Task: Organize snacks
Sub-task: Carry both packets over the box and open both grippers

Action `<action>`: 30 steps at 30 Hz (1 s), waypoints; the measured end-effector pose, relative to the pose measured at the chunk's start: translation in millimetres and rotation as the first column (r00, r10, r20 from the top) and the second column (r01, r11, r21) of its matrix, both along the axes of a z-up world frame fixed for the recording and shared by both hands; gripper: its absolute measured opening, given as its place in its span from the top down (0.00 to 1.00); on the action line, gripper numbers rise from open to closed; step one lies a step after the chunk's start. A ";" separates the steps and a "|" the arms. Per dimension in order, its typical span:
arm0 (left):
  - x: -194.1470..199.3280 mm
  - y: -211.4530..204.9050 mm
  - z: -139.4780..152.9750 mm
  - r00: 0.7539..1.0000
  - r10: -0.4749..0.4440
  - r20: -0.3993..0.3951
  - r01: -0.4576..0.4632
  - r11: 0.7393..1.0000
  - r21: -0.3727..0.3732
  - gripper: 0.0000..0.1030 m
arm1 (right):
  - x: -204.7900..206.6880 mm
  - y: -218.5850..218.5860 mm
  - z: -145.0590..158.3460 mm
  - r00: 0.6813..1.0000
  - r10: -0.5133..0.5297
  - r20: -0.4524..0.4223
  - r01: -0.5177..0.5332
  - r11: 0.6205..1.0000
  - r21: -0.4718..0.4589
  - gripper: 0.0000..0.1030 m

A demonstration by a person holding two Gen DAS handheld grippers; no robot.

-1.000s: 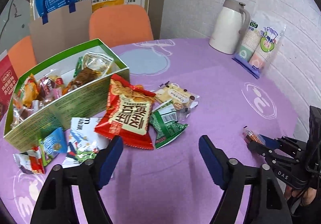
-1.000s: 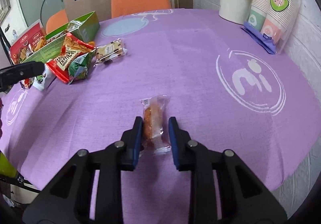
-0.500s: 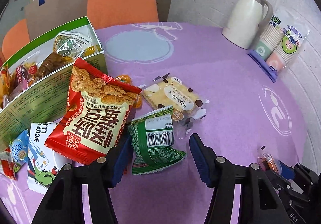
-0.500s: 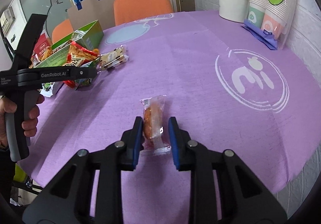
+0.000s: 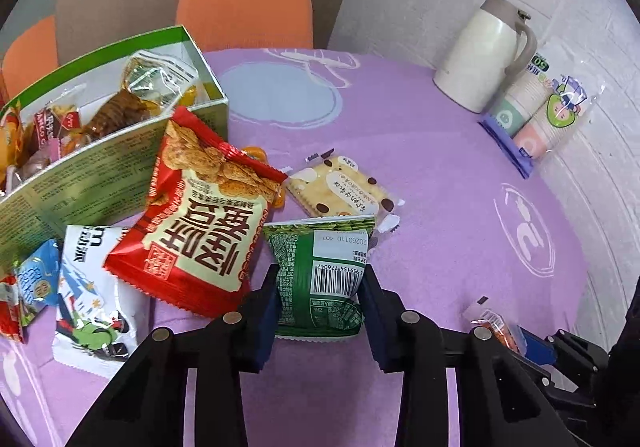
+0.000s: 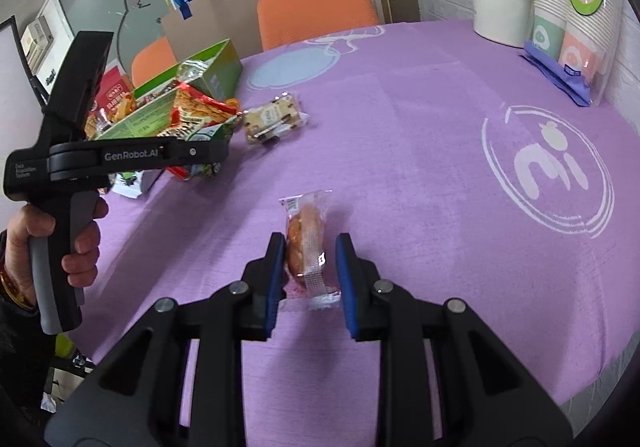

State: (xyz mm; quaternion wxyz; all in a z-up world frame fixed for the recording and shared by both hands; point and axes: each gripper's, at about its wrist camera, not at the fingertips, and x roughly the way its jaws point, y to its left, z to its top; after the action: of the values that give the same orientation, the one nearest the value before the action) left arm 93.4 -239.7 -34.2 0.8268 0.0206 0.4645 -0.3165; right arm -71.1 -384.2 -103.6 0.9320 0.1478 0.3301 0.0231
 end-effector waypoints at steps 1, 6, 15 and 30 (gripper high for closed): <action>-2.2 6.1 6.6 1.000 0.001 0.012 -0.001 1.000 -0.012 0.64 | 2.6 4.8 4.6 1.000 0.013 0.009 -0.013 1.000 -0.002 0.73; -3.8 48.4 52.3 0.993 0.045 0.108 -0.038 0.997 -0.061 0.64 | 22.4 35.4 34.9 0.994 0.094 0.062 -0.092 0.995 -0.030 0.73; 30.5 139.0 111.5 0.953 0.216 0.215 -0.200 0.975 -0.092 0.64 | 93.7 103.9 97.0 0.952 0.245 0.184 -0.232 0.969 -0.090 0.73; 109.8 175.1 80.8 0.944 0.288 0.162 -0.290 0.957 -0.009 0.64 | 234.0 156.4 83.7 0.950 0.299 0.092 -0.293 0.953 -0.077 0.73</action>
State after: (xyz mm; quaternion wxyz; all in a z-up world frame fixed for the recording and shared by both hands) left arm 203.1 -64.6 46.6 0.8990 -0.0157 0.3962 -0.1857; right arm 162.9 -227.8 -20.0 0.9379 0.0661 0.3008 0.1599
